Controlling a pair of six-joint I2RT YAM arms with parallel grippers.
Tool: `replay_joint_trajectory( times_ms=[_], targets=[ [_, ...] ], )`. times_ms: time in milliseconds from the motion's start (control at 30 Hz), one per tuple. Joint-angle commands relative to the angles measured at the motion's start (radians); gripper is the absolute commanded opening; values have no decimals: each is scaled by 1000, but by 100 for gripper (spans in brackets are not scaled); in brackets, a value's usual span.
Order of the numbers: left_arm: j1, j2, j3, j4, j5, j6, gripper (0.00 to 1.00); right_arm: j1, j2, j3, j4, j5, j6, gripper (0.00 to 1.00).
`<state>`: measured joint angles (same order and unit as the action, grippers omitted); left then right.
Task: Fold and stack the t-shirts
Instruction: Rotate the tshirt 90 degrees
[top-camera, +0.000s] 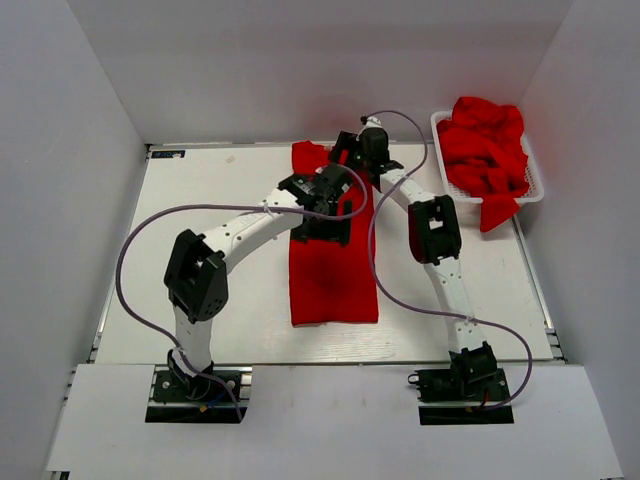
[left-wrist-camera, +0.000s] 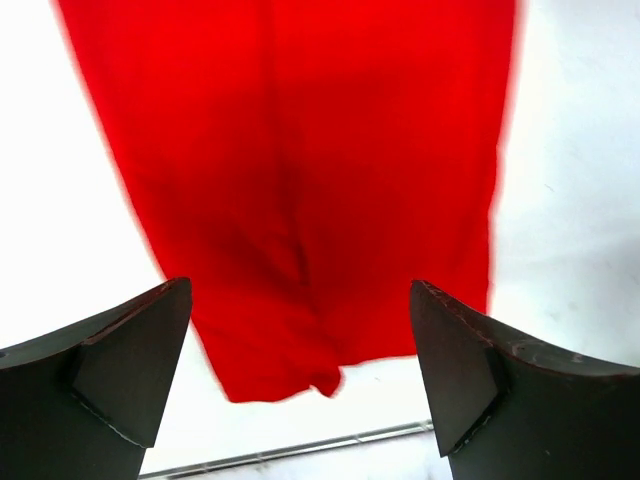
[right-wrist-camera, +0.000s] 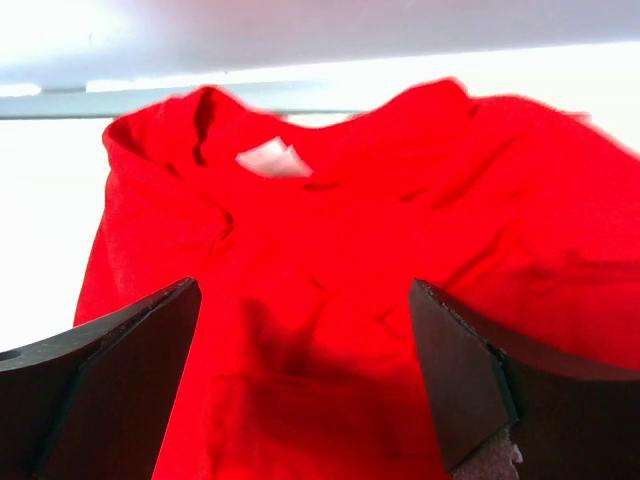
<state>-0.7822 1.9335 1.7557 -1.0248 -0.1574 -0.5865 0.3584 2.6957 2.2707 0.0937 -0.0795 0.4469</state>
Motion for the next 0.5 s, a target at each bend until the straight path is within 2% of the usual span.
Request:
replay_joint_trajectory(
  times_ms=[0,100,133,300,333,367,400,467],
  targets=[
    [47,-76,-19,-17,-34,33,100,-12,-42,66,92,11,-104,90],
    [72,-119,-48,-15,-34,33,100,-7,-175,-29,58,0,-152,90],
    [83,-137,-62,-6,-34,42,100,-6,-282,-58,46,-25,-201,90],
    [104,-292,-225,28,-56,19,100,1,-525,-338,-73,-103,-249,90],
    [104,-315,-286,37,-56,1,100,4,-634,-380,-125,-105,-240,90],
    [113,-362,-320,51,-56,-9,100,5,-675,-539,-159,-106,-238,90],
    [113,-384,-355,61,-56,-9,100,8,-805,-600,-163,-102,-237,90],
    [113,-421,-438,75,-7,-19,100,17,-893,-780,-184,-71,-224,90]
  ],
)
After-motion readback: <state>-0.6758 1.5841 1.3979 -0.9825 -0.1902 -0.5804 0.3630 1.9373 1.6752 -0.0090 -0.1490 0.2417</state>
